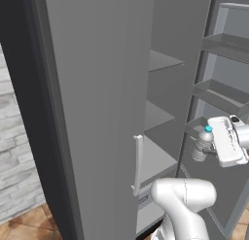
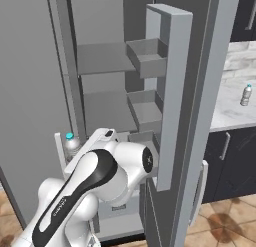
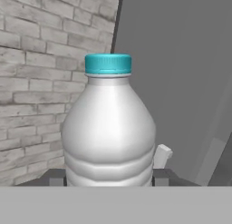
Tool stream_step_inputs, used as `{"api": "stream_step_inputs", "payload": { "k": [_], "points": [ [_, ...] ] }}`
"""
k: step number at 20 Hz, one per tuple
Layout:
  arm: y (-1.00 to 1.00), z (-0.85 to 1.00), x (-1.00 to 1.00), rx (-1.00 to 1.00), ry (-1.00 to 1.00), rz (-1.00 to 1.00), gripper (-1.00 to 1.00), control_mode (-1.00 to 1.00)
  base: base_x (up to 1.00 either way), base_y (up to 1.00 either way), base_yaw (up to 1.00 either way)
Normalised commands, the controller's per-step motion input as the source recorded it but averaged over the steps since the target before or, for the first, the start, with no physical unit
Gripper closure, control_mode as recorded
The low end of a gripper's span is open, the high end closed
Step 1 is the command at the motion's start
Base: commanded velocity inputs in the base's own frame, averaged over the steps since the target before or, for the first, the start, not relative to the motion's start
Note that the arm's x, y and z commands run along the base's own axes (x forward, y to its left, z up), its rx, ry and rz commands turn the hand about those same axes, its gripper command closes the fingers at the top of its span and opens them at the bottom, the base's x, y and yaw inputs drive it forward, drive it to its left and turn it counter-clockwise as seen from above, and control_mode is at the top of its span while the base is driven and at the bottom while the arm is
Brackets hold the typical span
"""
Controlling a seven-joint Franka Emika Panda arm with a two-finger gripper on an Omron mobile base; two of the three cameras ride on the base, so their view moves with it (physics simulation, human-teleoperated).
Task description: Take the bottled waters from the counter and place them in the freezer to freeze. Close the freezer door after placing the bottles.
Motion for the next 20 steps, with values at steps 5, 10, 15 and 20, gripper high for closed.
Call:
{"api": "stream_step_inputs", "payload": {
  "k": [5,10,15,20],
  "points": [
    [0.00,0.00,0.00,0.00,0.00,0.00,1.00,1.00,0.10,0.00,0.00],
    [0.03,0.00,0.10,0.00,0.00,0.00,1.00,-1.00,0.05,0.01,0.00],
    [0.04,0.00,0.28,0.00,0.00,0.00,1.00,-1.00,0.00,0.00,0.00],
    [0.41,-0.07,0.36,0.00,0.00,-0.24,1.00,-1.00,0.00,0.00,0.00]
  ]
}}
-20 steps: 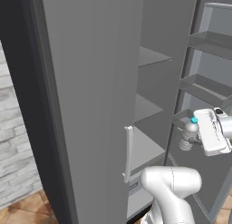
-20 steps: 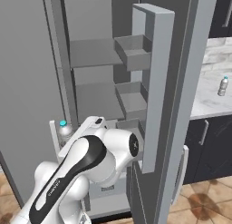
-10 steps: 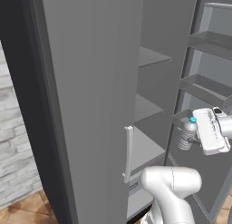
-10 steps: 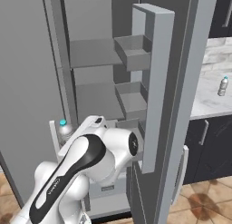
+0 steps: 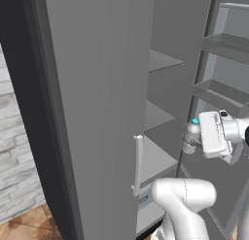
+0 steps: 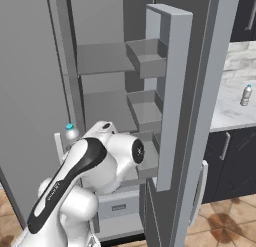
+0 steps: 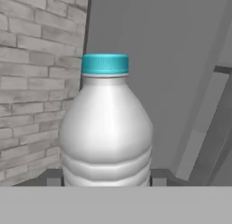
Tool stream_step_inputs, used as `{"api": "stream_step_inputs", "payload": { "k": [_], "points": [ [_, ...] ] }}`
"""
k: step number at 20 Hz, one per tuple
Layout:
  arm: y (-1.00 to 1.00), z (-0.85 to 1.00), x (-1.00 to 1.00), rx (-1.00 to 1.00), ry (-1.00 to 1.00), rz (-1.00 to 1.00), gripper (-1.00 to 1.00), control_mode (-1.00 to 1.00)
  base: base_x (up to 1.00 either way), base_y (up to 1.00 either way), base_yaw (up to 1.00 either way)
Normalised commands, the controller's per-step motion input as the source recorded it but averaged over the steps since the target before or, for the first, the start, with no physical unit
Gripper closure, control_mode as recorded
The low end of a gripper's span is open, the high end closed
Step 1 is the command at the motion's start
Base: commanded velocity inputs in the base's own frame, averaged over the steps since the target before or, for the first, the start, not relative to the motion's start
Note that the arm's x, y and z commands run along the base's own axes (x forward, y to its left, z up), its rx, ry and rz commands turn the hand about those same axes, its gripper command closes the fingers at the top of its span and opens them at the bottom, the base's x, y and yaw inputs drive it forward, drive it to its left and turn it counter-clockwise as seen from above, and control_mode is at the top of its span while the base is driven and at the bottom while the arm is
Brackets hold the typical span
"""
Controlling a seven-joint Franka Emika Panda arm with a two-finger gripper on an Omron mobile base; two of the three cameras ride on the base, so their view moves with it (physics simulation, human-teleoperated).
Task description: Take the bottled waters from the counter and place them in the freezer to freeze. Close the freezer door after placing the bottles.
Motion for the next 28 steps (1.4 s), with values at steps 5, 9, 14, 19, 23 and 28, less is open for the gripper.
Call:
{"api": "stream_step_inputs", "payload": {
  "k": [5,9,14,19,23,28],
  "points": [
    [0.32,-0.12,0.49,0.01,0.00,-0.43,1.00,-1.00,0.00,0.00,0.00],
    [0.21,-0.18,0.35,0.02,0.00,-0.45,1.00,-1.00,0.00,0.00,0.00],
    [-0.04,-0.12,0.46,0.07,0.01,-0.37,1.00,-1.00,0.00,0.00,0.00],
    [-0.03,-0.11,0.34,0.04,0.00,-0.14,1.00,-1.00,0.00,0.00,0.00],
    [0.17,-0.17,0.29,0.00,0.00,-0.03,1.00,-1.00,0.00,0.00,0.00],
    [0.03,-0.03,0.41,0.02,0.01,0.00,1.00,-1.00,0.00,0.00,0.00]
  ]
}}
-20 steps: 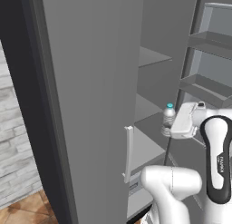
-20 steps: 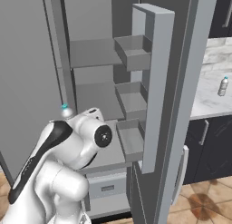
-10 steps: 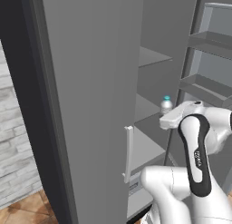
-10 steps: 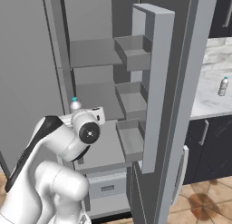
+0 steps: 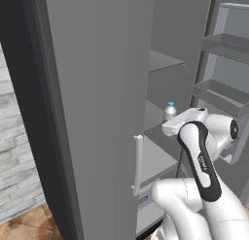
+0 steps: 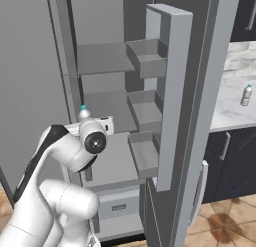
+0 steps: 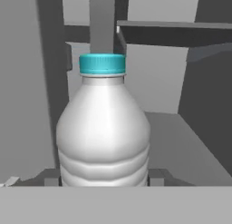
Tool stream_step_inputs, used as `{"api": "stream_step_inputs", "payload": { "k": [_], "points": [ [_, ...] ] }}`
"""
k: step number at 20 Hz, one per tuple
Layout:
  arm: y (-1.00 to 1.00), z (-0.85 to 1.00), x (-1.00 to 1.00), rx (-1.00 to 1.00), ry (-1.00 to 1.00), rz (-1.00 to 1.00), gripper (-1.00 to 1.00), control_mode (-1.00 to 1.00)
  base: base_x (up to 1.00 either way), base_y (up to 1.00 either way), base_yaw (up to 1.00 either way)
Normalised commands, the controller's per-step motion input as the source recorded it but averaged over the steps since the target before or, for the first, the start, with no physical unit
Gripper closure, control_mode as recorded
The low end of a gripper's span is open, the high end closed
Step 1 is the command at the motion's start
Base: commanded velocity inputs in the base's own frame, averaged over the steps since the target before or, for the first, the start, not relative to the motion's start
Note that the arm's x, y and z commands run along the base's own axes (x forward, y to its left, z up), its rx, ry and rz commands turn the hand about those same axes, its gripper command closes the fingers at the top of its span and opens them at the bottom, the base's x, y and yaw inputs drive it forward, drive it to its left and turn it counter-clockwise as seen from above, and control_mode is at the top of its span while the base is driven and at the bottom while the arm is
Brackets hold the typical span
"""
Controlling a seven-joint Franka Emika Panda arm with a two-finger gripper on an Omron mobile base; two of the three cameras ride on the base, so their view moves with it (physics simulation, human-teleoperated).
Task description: Take the bottled waters from the counter and place them in the freezer to freeze. Close the freezer door after placing the bottles.
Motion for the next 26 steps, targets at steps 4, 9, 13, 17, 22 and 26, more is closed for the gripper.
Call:
{"api": "stream_step_inputs", "payload": {
  "k": [4,9,13,17,22,26],
  "points": [
    [-0.41,0.00,0.27,0.15,0.01,0.00,1.00,-1.00,0.00,0.00,0.00],
    [-0.20,-0.05,0.21,0.06,0.00,0.00,1.00,-1.00,0.00,0.00,0.00],
    [0.00,-0.09,0.16,0.00,0.00,0.00,1.00,-1.00,0.00,0.00,0.00],
    [0.00,-0.01,0.15,0.00,0.00,0.00,1.00,-1.00,0.00,0.00,0.00],
    [0.00,-0.10,0.24,0.00,0.00,0.00,1.00,-1.00,0.00,0.00,0.00],
    [0.00,-0.18,0.29,0.00,0.00,0.00,1.00,-1.00,0.00,0.00,0.00]
  ]
}}
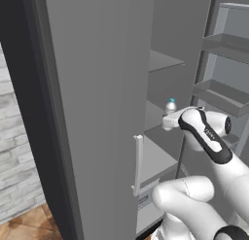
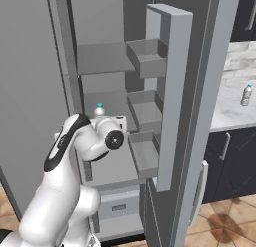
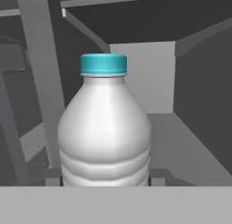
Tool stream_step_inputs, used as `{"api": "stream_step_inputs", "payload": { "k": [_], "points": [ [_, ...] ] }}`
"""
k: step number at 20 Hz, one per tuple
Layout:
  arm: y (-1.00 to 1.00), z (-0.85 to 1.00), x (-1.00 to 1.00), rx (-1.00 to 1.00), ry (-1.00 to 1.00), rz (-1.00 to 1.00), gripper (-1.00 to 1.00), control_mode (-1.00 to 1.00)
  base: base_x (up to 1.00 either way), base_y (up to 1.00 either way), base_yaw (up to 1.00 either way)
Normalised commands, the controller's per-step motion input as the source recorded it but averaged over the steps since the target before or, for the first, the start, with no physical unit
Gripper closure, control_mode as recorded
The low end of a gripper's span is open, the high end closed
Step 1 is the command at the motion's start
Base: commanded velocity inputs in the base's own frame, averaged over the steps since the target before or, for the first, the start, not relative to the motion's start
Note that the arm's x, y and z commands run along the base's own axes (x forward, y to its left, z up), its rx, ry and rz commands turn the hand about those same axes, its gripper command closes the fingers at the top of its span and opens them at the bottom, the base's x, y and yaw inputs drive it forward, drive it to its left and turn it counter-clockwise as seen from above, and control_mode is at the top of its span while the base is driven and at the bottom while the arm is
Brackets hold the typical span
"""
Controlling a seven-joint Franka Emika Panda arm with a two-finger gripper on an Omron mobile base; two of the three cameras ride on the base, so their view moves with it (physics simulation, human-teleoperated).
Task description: Take the bottled waters from the counter and place them in the freezer to freeze. Close the freezer door after placing the bottles.
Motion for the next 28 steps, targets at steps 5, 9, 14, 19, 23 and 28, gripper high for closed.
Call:
{"api": "stream_step_inputs", "payload": {
  "k": [5,9,14,19,23,28],
  "points": [
    [0.00,-0.11,0.33,0.00,0.00,0.00,1.00,-1.00,0.00,0.00,0.00],
    [0.00,-0.06,0.41,0.00,0.00,0.00,1.00,-1.00,0.00,0.00,0.00],
    [0.00,-0.07,0.50,0.00,0.00,0.00,1.00,-1.00,0.00,0.00,0.00],
    [0.00,-0.14,0.43,0.00,0.00,0.00,1.00,-1.00,0.00,0.00,0.00],
    [0.05,-0.21,0.30,0.00,0.00,0.00,1.00,-1.00,0.00,0.00,0.00],
    [0.05,-0.19,0.25,0.00,0.00,0.00,1.00,-1.00,0.00,0.00,0.00]
  ]
}}
